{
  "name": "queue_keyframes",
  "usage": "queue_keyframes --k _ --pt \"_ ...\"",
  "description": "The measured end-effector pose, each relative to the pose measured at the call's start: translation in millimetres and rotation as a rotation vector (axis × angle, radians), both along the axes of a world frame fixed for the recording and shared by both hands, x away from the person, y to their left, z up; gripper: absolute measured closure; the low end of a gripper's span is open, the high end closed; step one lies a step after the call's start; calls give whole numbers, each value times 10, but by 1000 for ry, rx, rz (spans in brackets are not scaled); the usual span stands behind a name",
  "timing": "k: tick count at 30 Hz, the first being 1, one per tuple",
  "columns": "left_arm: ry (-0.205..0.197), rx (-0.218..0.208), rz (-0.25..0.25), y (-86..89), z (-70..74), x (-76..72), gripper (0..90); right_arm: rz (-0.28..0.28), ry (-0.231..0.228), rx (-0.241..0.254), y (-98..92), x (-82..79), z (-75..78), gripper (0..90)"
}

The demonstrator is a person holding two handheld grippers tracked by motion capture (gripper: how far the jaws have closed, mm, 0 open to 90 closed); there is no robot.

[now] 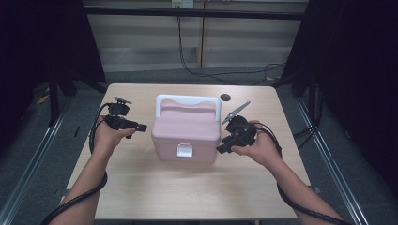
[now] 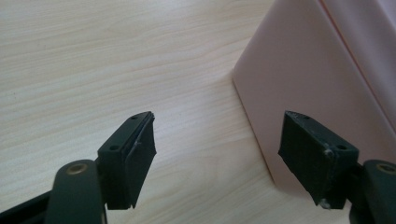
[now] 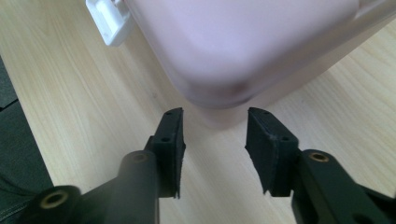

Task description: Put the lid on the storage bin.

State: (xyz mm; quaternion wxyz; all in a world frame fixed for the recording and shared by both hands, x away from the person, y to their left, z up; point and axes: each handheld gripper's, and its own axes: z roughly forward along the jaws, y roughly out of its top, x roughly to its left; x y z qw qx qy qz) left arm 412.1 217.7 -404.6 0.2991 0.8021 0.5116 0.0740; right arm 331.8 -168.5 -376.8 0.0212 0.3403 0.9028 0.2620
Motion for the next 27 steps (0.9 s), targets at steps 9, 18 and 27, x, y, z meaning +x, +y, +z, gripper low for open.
queue_keyframes --k 9,18,27 --pt "5 -11 -9 34 -89 -69 228 -19 -12 6 -43 -35 -58 396" --pt "2 -16 -6 93 -152 -135 215 -10 -24 12 -47 -97 -106 303" --pt "12 -26 -8 155 -212 -197 179 -9 -33 14 -73 -137 -167 235"
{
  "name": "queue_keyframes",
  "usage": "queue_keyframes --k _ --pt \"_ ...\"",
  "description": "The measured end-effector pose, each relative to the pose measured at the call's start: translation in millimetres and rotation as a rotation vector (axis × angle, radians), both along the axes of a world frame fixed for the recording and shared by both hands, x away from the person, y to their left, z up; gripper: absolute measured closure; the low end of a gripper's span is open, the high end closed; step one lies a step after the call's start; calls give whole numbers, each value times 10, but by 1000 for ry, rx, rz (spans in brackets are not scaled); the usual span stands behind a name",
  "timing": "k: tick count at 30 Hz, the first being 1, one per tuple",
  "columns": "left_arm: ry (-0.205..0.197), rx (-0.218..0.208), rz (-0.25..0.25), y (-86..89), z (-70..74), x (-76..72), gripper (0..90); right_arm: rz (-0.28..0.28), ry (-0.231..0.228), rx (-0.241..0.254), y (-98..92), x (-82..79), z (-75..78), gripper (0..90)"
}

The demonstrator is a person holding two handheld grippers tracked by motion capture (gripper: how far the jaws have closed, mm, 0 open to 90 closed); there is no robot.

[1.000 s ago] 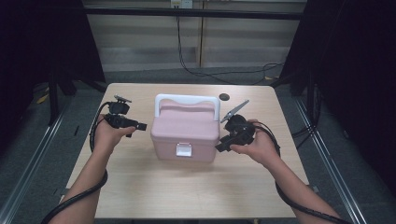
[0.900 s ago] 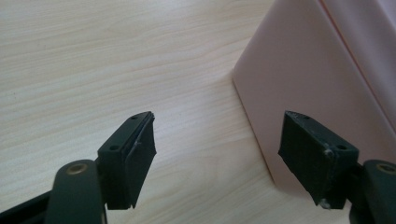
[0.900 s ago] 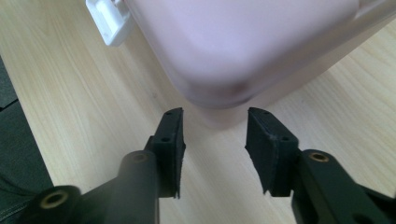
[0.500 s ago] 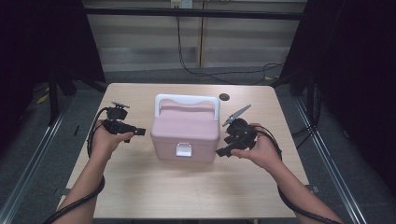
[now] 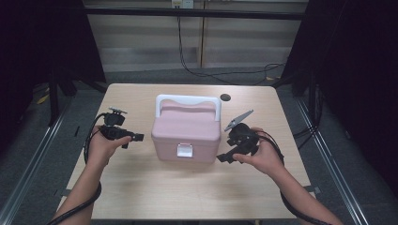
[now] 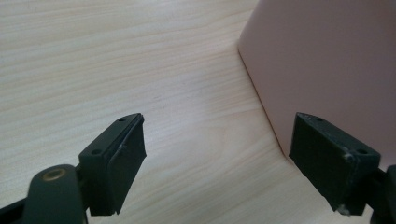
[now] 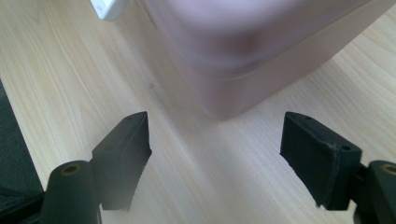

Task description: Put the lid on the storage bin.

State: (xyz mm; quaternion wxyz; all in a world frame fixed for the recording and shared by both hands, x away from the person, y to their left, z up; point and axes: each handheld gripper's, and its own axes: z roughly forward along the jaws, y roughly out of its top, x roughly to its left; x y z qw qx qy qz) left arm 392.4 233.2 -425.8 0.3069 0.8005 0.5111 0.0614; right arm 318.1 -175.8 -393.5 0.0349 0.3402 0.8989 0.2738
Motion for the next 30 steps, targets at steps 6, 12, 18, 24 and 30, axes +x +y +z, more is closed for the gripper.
queue_keyframes --k 6,12,18,24,30 --pt "3 6 3 19 -26 -45 176 11 22 0 -73 -19 -63 178" --pt "14 9 -13 13 -80 -78 176 2 19 5 -164 -43 -116 181" --pt "18 16 -22 5 -131 -113 177 -7 24 7 -254 -73 -178 181" --pt "12 23 -37 16 -167 -147 177 -13 34 15 -338 -108 -243 183" --pt "8 16 -32 49 -208 -187 177 -23 54 23 -418 -139 -330 178"
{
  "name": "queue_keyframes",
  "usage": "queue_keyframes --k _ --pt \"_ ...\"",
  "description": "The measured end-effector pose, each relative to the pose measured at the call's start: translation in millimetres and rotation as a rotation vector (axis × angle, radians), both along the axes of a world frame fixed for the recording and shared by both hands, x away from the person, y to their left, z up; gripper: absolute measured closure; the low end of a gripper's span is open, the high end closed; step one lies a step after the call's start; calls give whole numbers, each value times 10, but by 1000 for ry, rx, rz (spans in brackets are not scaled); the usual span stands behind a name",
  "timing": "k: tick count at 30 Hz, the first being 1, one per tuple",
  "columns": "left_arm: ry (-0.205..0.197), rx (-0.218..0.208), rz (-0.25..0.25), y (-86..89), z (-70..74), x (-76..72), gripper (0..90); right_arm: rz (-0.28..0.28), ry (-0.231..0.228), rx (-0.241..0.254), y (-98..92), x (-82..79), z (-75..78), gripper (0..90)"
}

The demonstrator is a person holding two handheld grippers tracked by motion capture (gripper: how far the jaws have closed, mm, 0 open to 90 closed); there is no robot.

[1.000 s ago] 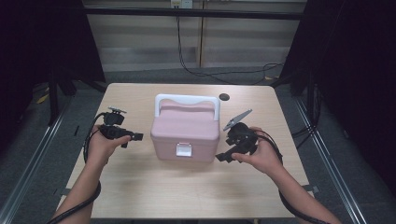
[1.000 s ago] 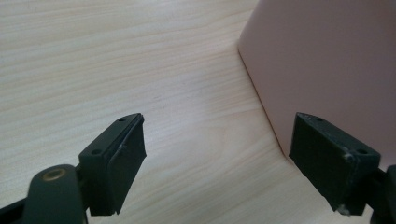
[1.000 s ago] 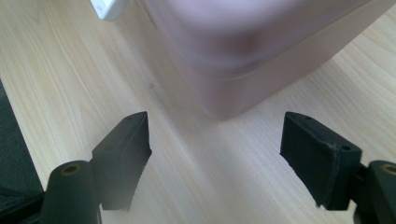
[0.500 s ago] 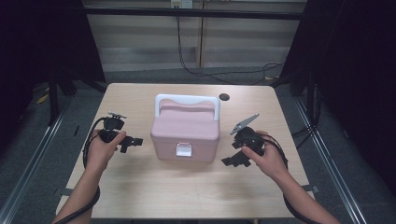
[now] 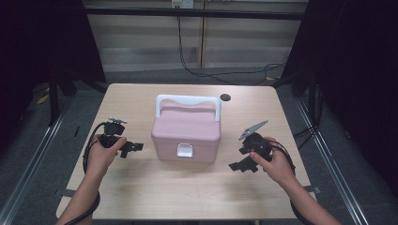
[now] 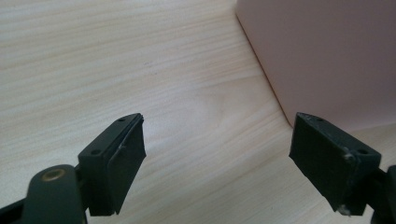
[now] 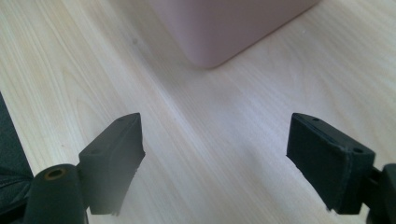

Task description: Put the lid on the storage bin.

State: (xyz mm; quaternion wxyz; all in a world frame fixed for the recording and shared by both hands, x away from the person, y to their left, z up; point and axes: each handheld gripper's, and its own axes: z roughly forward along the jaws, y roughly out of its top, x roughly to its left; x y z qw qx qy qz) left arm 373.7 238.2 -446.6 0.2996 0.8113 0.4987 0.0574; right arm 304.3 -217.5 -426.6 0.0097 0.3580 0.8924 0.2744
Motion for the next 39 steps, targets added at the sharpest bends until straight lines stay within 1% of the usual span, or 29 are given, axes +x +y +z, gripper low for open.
queue_keyframes --k 4,5,11,17,18,20,21,25,27,28,29,33,37,38,39 --pt "1 -4 6 25 -35 -32 178 -3 14 8 -38 -23 -61 177" --pt "5 -2 -1 39 -42 -36 178 -6 14 8 -47 -28 -75 178" --pt "13 -4 1 75 -94 -72 181 -13 20 17 -108 -55 -127 177" --pt "3 -3 9 124 -149 -125 182 -24 27 21 -193 -95 -189 176" --pt "3 -2 1 138 -155 -130 182 -26 30 22 -207 -103 -201 177" --pt "-4 -6 8 148 -169 -144 183 -31 32 22 -235 -119 -224 178" --pt "-7 -1 7 162 -178 -153 183 -31 30 25 -246 -125 -232 178" --pt "-3 13 7 199 -199 -177 184 -41 36 29 -308 -149 -264 177" --pt "1 6 8 219 -202 -188 186 -44 38 32 -338 -162 -277 176" --pt "-6 10 15 225 -207 -195 186 -46 39 31 -352 -169 -285 176" --pt "-8 11 11 236 -212 -201 186 -48 37 33 -368 -178 -292 176" --pt "-6 12 10 273 -238 -229 186 -58 42 29 -429 -206 -325 176" --pt "-24 20 14 301 -263 -261 185 -71 45 34 -500 -231 -360 177" --pt "-25 25 7 316 -267 -264 185 -77 46 36 -526 -241 -374 179" --pt "-28 22 14 320 -277 -270 185 -82 51 36 -541 -249 -386 177"
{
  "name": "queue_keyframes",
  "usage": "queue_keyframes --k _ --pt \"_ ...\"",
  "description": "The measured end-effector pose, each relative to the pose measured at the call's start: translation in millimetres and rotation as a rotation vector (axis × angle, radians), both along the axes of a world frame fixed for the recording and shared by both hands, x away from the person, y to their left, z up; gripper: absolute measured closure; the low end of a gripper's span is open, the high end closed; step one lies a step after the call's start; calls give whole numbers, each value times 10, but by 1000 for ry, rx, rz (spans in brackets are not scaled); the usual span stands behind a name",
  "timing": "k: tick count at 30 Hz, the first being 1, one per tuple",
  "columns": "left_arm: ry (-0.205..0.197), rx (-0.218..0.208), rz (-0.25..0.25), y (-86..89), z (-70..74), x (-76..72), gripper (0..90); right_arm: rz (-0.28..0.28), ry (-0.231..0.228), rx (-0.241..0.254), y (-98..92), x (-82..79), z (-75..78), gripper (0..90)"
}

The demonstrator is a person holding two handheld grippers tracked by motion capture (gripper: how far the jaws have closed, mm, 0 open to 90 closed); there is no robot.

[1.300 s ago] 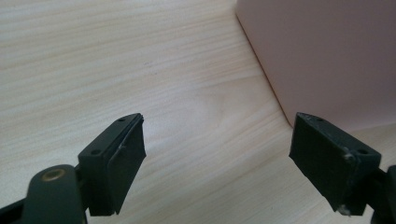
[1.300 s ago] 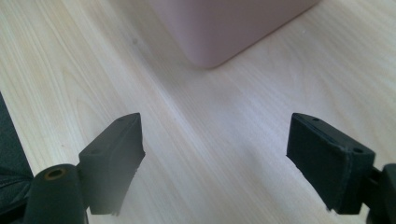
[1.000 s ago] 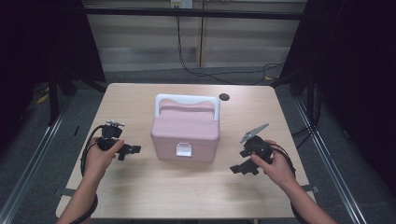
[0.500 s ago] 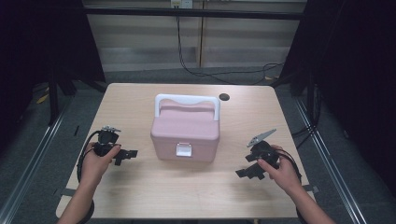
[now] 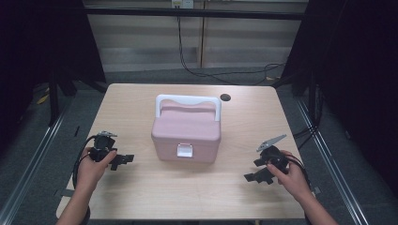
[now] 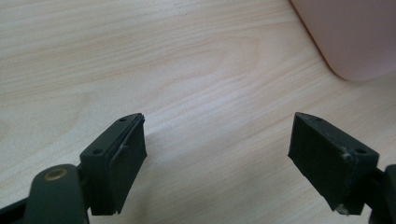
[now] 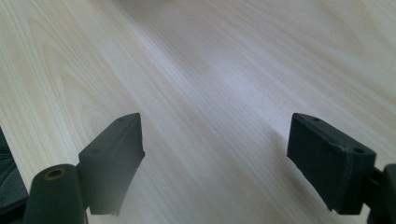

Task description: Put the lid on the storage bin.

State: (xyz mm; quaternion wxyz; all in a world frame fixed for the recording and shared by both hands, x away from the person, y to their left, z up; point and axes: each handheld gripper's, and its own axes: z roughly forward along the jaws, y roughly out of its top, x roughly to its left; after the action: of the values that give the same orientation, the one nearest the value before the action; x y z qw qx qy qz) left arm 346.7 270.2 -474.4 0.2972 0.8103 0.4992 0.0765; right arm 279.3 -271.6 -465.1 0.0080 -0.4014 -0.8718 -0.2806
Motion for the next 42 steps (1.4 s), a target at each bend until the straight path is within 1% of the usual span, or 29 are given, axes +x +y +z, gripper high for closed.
queue_keyframes --k 4,5,6,8,9,10,12,14,16,17,18,19,20,21,23,25,27,28,29,30,31,32,34,35,37,38,39,41,42 --pt "9 5 -2 19 -23 -17 185 1 8 -1 -45 -30 -47 177" --pt "7 -4 5 19 -39 -29 185 -6 12 -2 -52 -39 -55 180" --pt "7 2 -5 27 -48 -33 185 -3 9 1 -60 -42 -62 180" --pt "3 4 -4 29 -60 -45 185 -8 15 -2 -79 -57 -78 181" --pt "7 5 -8 33 -61 -50 185 -8 11 2 -90 -61 -88 180" --pt "-5 0 3 27 -74 -55 185 -12 13 0 -101 -66 -94 180" --pt "-3 14 -14 38 -82 -63 184 -13 10 -1 -116 -78 -107 180" --pt "-2 9 -13 40 -97 -67 182 -17 14 -1 -134 -92 -131 180" --pt "-12 12 -7 41 -115 -71 182 -19 17 3 -143 -100 -148 180" --pt "-11 11 -11 39 -119 -76 181 -14 17 0 -148 -107 -163 180" --pt "-11 18 -25 46 -119 -78 181 -14 19 -2 -153 -117 -170 179" --pt "-12 18 -28 46 -122 -84 180 -11 8 6 -164 -118 -181 180" --pt "-13 21 -30 47 -124 -88 178 -17 10 11 -173 -124 -181 181" --pt "-17 21 -30 46 -134 -93 177 -15 1 11 -184 -124 -185 181" --pt "-18 21 -34 57 -145 -100 176 -15 -4 17 -201 -130 -190 180" --pt "-27 19 -31 62 -152 -108 171 -18 -2 22 -203 -142 -193 176" --pt "-28 17 -31 60 -154 -118 171 -13 -17 28 -211 -153 -204 174" --pt "-36 22 -37 60 -160 -122 166 -11 -25 27 -216 -162 -207 174" --pt "-41 30 -49 64 -162 -126 162 -3 -37 37 -225 -167 -219 174" --pt "-41 30 -49 64 -162 -126 160 -5 -45 43 -237 -173 -224 175" --pt "-53 36 -57 63 -171 -141 158 -9 -45 53 -250 -180 -229 174" --pt "-67 36 -55 57 -182 -149 158 -12 -52 67 -259 -191 -238 175" --pt "-77 55 -72 60 -186 -161 155 -13 -70 72 -283 -216 -249 175" --pt "-84 57 -74 59 -192 -166 155 -12 -78 84 -289 -223 -259 175" --pt "-96 72 -84 55 -200 -181 151 -7 -95 83 -296 -243 -269 175" --pt "-104 64 -84 51 -212 -189 149 -5 -102 77 -297 -255 -270 175" --pt "-107 74 -90 56 -211 -195 146 -8 -113 88 -295 -263 -282 176" --pt "-118 65 -88 48 -226 -205 128 -8 -127 79 -297 -279 -285 176" --pt "-121 69 -93 48 -228 -210 124 -9 -133 83 -298 -285 -291 176"
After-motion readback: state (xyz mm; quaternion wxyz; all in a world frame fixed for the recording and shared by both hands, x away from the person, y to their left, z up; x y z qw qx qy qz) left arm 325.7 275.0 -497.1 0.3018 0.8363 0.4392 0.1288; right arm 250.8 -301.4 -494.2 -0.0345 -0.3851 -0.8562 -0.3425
